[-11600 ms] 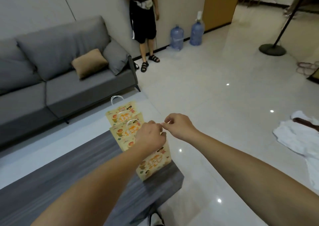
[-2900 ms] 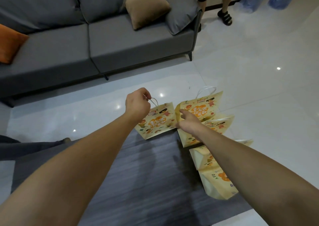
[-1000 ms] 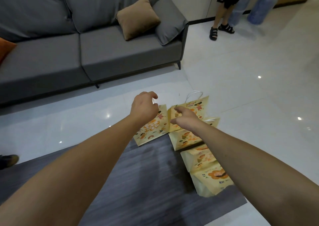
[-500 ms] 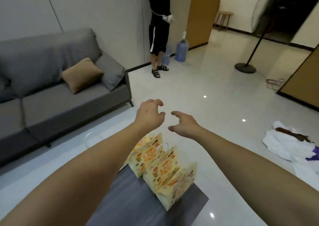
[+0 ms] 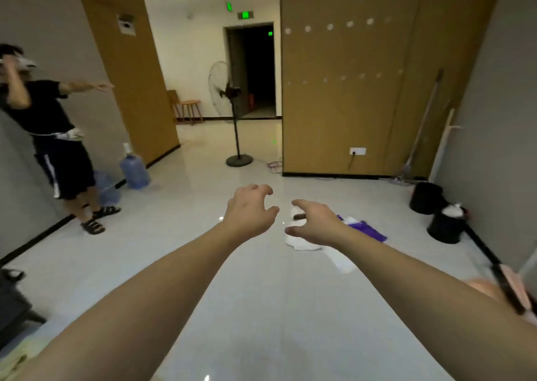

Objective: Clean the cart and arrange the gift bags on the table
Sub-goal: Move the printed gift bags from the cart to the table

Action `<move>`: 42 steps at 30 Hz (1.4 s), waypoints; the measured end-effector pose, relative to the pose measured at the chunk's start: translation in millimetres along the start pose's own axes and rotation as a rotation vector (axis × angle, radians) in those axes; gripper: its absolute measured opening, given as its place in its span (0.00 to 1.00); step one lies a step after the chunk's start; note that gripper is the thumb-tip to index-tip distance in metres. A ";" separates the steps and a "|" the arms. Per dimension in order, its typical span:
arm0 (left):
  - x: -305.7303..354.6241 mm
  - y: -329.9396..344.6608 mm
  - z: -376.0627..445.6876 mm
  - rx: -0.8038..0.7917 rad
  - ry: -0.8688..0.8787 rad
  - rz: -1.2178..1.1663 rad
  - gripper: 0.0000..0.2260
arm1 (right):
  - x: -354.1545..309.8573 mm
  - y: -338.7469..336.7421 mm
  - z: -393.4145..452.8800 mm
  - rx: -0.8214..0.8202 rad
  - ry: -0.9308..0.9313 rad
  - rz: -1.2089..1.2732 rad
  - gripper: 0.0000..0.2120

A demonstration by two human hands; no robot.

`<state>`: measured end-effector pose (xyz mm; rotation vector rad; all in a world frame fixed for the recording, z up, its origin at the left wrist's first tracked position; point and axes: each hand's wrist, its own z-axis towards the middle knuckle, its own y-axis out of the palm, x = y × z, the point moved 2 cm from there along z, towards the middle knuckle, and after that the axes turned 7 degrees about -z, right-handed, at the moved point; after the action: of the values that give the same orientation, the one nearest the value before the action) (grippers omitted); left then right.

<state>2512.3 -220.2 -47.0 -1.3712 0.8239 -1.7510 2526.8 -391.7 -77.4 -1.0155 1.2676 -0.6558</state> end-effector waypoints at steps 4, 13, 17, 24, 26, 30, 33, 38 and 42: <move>144.7 81.6 25.7 -0.132 0.266 -0.040 0.21 | 134.0 -68.9 -59.1 0.101 0.250 -0.015 0.38; 395.3 251.8 -4.4 -0.456 0.802 -0.074 0.21 | 346.3 -140.2 -247.8 0.325 0.766 0.045 0.37; 491.6 315.8 -36.6 -0.588 0.978 -0.119 0.23 | 404.5 -156.2 -334.1 0.392 0.984 0.048 0.34; 634.3 404.9 -94.2 -0.806 1.261 -0.157 0.23 | 494.0 -192.2 -433.4 0.509 1.314 0.018 0.38; 677.7 422.3 -99.9 -0.830 1.328 -0.163 0.24 | 515.2 -210.0 -451.3 0.542 1.383 0.018 0.38; 767.4 446.1 -99.1 -0.915 1.398 -0.243 0.23 | 558.1 -261.0 -486.2 0.653 1.500 0.032 0.37; 825.2 467.6 -99.2 -0.969 1.405 -0.316 0.23 | 590.7 -286.8 -508.6 0.825 1.569 0.062 0.35; 886.7 517.6 -123.1 -1.061 1.374 -0.339 0.22 | 633.3 -264.7 -535.0 0.805 1.694 0.206 0.35; 929.2 552.5 -156.6 -1.077 1.438 -0.294 0.22 | 667.2 -263.8 -576.4 0.819 1.784 0.265 0.31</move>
<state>2319.4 -1294.5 -90.3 -0.4689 2.7059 -2.5801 2146.8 -1227.7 -138.4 0.7486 2.1564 -1.7941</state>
